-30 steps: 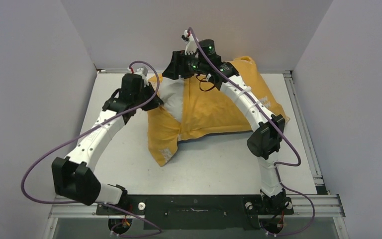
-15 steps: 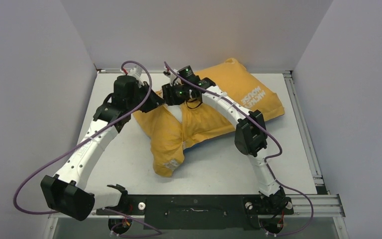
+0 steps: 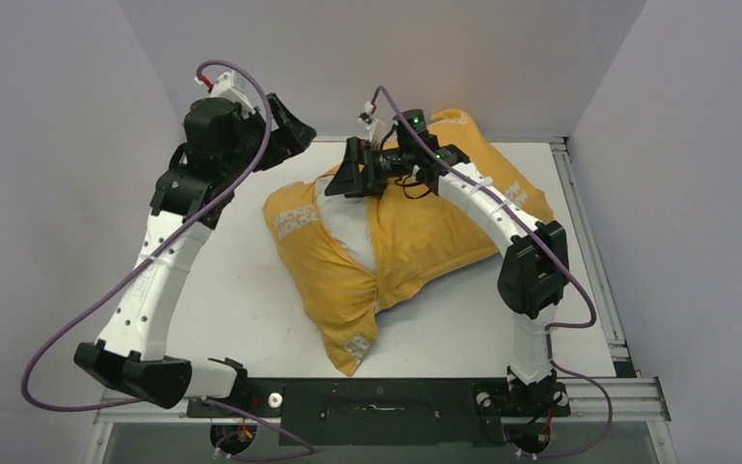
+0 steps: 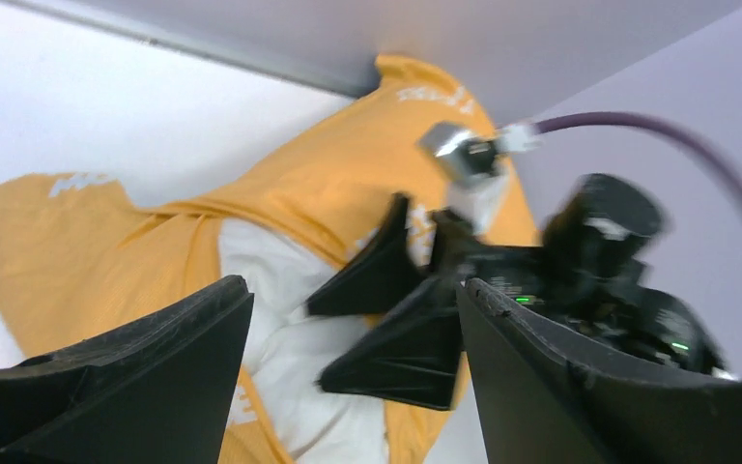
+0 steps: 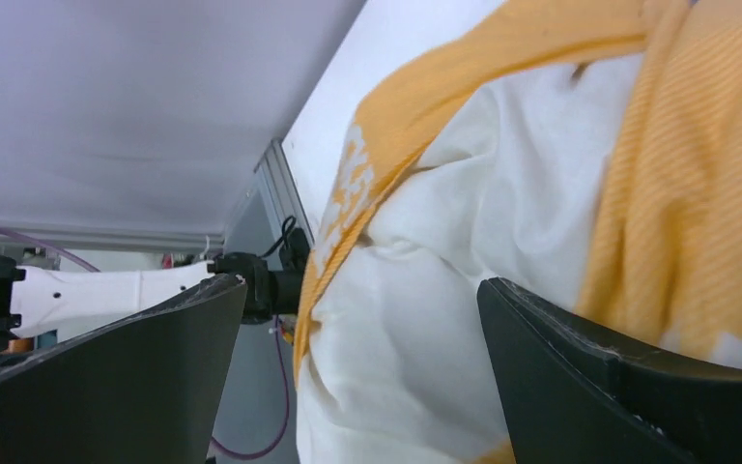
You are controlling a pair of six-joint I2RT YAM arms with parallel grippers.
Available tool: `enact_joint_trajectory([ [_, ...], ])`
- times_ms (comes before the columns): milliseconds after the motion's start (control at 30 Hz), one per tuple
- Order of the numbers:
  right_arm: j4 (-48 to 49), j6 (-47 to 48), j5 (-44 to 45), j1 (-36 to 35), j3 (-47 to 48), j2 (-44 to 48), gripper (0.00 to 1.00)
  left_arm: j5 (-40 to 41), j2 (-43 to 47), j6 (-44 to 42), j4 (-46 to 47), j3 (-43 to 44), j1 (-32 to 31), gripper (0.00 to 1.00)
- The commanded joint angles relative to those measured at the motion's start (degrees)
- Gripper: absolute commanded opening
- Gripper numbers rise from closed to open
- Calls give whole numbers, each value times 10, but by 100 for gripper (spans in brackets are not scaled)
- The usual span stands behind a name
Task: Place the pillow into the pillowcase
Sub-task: Stuff the pillow into the pillowcase.
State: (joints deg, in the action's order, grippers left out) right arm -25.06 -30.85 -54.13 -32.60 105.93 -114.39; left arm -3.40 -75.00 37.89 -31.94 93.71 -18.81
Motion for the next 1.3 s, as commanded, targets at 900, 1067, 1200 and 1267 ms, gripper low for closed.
enact_joint_trajectory([
  [900, -318, 141, 233, 6, 219, -15, 5, -51, -195, 10, -214, -24, -69, 21],
  [1067, -121, 44, 25, 57, 134, 59, 5, -30, -199, 13, -174, -60, -74, 13],
  [1200, 69, -75, -87, 56, 59, 96, 5, -29, -224, 21, -156, -67, -77, 12],
  [1267, 181, -156, -126, 50, 17, 111, 5, -24, -236, 25, -147, -66, -80, 11],
])
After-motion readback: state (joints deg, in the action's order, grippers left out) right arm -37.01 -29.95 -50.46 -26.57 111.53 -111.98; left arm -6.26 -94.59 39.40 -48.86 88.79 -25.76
